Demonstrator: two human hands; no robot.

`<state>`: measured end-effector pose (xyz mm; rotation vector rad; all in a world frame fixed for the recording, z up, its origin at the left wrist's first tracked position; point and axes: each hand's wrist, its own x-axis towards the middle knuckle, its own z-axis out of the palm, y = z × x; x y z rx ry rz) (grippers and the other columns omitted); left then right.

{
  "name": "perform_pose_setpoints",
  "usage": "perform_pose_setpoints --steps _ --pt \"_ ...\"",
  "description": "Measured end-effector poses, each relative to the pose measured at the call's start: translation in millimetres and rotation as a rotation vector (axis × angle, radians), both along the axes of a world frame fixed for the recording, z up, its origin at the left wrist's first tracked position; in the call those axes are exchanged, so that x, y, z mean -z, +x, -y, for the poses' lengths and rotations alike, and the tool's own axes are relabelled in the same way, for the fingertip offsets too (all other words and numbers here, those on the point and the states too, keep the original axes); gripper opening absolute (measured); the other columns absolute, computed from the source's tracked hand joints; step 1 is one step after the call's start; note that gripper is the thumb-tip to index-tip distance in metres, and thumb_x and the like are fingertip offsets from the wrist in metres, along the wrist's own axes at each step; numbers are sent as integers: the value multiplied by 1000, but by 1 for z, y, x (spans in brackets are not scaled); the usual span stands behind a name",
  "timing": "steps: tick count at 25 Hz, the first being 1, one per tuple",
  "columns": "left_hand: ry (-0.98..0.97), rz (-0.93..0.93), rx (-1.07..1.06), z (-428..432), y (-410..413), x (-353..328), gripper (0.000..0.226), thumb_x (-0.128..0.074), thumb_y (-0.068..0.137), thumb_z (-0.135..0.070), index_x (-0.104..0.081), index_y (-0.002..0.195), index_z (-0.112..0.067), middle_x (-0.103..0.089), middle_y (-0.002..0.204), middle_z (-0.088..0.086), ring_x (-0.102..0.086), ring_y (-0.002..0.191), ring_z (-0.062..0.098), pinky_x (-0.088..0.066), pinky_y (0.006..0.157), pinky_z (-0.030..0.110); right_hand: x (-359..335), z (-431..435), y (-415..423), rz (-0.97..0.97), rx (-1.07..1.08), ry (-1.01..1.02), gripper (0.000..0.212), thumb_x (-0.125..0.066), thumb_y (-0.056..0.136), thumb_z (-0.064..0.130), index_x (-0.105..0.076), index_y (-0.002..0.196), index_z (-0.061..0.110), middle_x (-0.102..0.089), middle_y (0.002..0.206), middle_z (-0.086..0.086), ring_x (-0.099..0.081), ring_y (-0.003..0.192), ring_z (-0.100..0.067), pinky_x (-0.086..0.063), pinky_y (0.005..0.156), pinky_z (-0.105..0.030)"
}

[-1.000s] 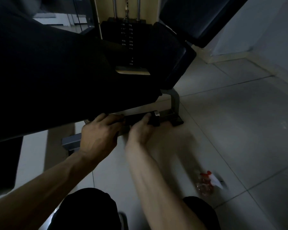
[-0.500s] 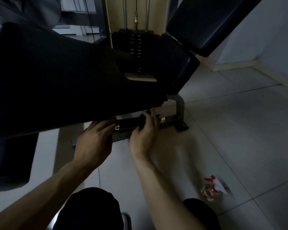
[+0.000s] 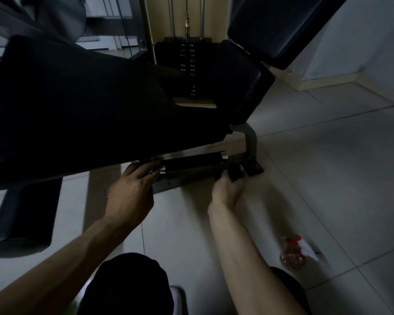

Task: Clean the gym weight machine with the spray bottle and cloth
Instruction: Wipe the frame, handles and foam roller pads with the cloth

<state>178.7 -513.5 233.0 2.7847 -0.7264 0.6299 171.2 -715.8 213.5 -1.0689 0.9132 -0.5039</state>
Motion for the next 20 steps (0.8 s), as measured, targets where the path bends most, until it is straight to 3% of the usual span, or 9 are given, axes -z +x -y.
perform_pose_setpoints --steps 3,6,9,10,12,14,17,19,20 --pt "23 -1 1 -1 -1 -1 59 -75 75 11 -67 130 -10 -63 139 9 -57 127 37 -59 86 46 -23 -60 10 -30 -212 76 54 -52 107 17 -34 158 16 -51 150 -11 -53 136 -28 -45 103 -29" --pt "56 14 20 -3 0 -2 68 -78 66 13 -69 128 -10 -64 136 10 -58 123 37 -60 78 43 -36 -101 -11 41 -370 61 44 -50 108 15 -44 150 22 -62 119 10 -63 121 -14 -49 78 -11" --pt "64 33 10 1 -2 -5 61 -79 65 14 -72 122 -9 -64 136 12 -59 120 39 -61 72 42 -33 -79 -28 -79 -537 -20 29 -54 106 18 -50 135 22 -53 98 15 -61 104 -10 -43 66 -9" --pt "58 25 4 3 -3 -7 57 -79 67 13 -73 119 -8 -64 135 12 -59 119 39 -61 70 42 -32 -61 -29 -113 -479 -63 27 -57 105 18 -51 131 20 -56 101 11 -62 105 -15 -45 67 -13" --pt "56 20 0 5 -3 -9 49 -81 68 11 -75 114 -8 -64 132 13 -60 116 39 -60 66 42 -19 -25 -19 -99 -192 -151 39 -59 103 11 -52 141 5 -64 127 -9 -62 123 -28 -50 91 -24" --pt "63 13 -11 6 -3 -8 47 -83 68 9 -75 112 -8 -64 131 14 -59 115 39 -61 64 41 -17 -22 -6 -54 -140 -278 61 -53 102 2 -32 160 8 -40 160 -14 -41 147 -25 -36 119 -28" --pt "53 -6 -6 2 -1 -4 43 -80 78 -7 -73 120 -15 -61 133 10 -53 118 33 -59 64 39 -36 -87 -13 25 -395 -387 77 -45 103 -3 -8 164 25 -6 170 7 -14 150 -3 -16 118 -7" --pt "40 -35 44 -3 -2 -8 41 -76 85 -17 -70 125 -22 -62 135 7 -53 120 30 -60 67 40 -38 -111 -29 122 -555 -273 74 -42 108 3 -6 163 36 -16 163 24 -24 140 15 -22 115 -8" --pt "21 -35 65 -5 -3 -12 42 -78 83 -10 -71 123 -22 -64 133 8 -57 119 31 -61 69 42 -38 -106 -34 153 -592 -182 69 -43 108 3 -16 163 35 -29 155 28 -33 131 20 -27 112 -7"
